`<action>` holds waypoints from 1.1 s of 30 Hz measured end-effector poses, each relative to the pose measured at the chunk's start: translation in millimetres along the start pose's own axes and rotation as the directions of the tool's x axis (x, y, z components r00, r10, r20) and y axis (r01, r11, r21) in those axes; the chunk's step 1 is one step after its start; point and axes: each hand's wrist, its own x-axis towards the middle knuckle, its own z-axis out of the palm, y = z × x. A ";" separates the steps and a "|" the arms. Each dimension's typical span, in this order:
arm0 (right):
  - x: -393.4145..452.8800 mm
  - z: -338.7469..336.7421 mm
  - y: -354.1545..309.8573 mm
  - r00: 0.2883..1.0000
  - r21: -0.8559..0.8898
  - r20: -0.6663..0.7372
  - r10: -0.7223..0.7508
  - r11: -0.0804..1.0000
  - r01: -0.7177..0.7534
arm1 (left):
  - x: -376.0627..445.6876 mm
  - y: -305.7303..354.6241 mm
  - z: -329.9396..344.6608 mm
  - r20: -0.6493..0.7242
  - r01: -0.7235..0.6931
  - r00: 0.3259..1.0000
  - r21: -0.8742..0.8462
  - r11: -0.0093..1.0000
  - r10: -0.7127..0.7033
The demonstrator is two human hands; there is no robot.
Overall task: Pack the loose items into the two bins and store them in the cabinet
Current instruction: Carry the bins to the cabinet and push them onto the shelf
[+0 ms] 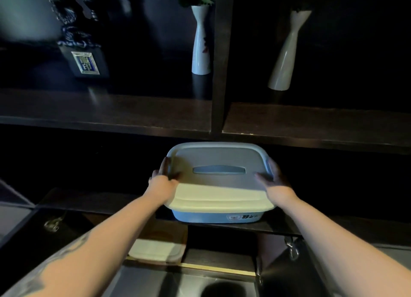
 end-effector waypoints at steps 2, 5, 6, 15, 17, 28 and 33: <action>-4.5 1.3 -2.1 0.999 -0.009 -0.042 0.033 0.999 -0.033 | -0.7 0.0 4.4 -0.033 0.001 0.999 -0.087 0.996 -0.003; -16.1 1.3 -3.4 0.996 -0.018 -0.085 0.028 0.999 -0.030 | -2.6 -5.7 8.3 -0.079 -0.006 0.997 -0.124 0.992 -0.003; -22.5 1.2 -4.1 0.996 -0.021 -0.089 0.026 0.999 -0.028 | -4.3 -8.6 8.3 -0.082 -0.014 0.997 -0.106 0.994 0.005; -119.2 8.9 9.6 0.984 -0.017 -0.177 0.005 1.000 -0.008 | -68.2 -47.0 -11.4 0.016 -0.112 0.993 -0.188 0.976 0.117; -151.0 14.6 15.4 0.977 0.097 -0.213 0.019 0.995 0.001 | -98.6 -57.2 -17.9 0.013 -0.167 0.984 -0.261 0.951 0.177; -258.9 60.0 53.3 0.964 0.236 -0.263 0.022 0.971 0.042 | -198.2 -141.8 -20.0 -0.029 -0.146 0.989 -0.394 0.907 0.146; -265.9 76.4 94.2 0.983 0.138 -0.170 0.064 0.990 -0.041 | -207.5 -196.1 13.5 0.066 -0.067 0.993 -0.351 0.934 0.096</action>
